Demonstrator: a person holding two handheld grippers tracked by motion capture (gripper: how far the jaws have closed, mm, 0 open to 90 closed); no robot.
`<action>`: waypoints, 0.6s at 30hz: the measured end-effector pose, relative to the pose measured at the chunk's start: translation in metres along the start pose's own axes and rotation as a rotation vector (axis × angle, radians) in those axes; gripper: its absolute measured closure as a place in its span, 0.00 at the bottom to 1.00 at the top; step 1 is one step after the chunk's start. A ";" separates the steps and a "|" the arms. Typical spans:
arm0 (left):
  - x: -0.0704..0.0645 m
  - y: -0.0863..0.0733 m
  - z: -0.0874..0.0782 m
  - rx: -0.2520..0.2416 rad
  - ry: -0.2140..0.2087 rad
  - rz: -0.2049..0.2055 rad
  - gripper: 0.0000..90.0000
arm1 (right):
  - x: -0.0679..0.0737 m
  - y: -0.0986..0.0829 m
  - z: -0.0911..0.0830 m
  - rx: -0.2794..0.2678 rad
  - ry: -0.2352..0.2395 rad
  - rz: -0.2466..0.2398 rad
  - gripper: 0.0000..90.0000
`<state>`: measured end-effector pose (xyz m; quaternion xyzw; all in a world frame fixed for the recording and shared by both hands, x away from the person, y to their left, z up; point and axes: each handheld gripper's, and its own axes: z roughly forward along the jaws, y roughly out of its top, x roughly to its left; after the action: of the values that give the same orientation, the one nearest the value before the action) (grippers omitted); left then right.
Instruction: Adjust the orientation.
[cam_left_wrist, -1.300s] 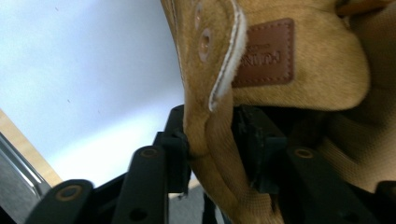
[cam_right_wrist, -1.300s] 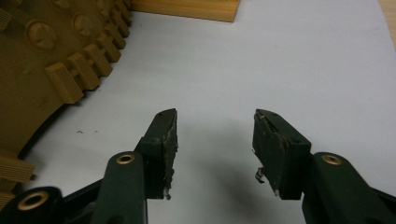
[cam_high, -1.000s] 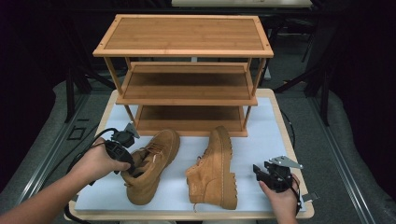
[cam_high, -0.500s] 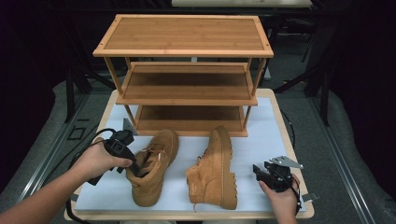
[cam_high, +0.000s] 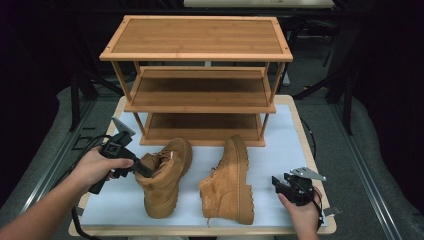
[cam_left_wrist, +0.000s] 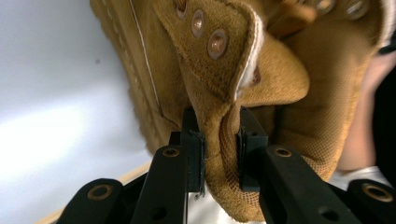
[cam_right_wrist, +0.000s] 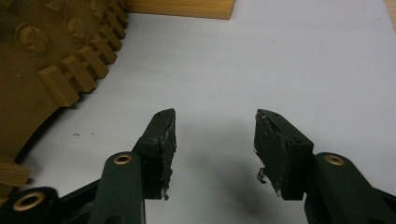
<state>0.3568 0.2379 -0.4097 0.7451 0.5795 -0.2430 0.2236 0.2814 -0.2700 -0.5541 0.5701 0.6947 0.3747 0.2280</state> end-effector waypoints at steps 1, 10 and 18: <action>-0.001 -0.001 -0.004 -0.008 -0.007 -0.001 0.86 | 0.000 0.000 0.000 -0.002 -0.002 0.003 0.53; -0.011 -0.009 -0.031 -0.076 -0.105 0.009 0.86 | -0.003 0.000 -0.002 -0.011 -0.001 0.022 0.53; -0.017 -0.021 -0.050 -0.108 -0.112 0.017 0.86 | -0.005 0.000 -0.002 -0.016 0.002 0.035 0.53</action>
<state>0.3383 0.2602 -0.3611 0.7222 0.5717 -0.2511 0.2976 0.2809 -0.2751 -0.5535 0.5799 0.6820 0.3846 0.2253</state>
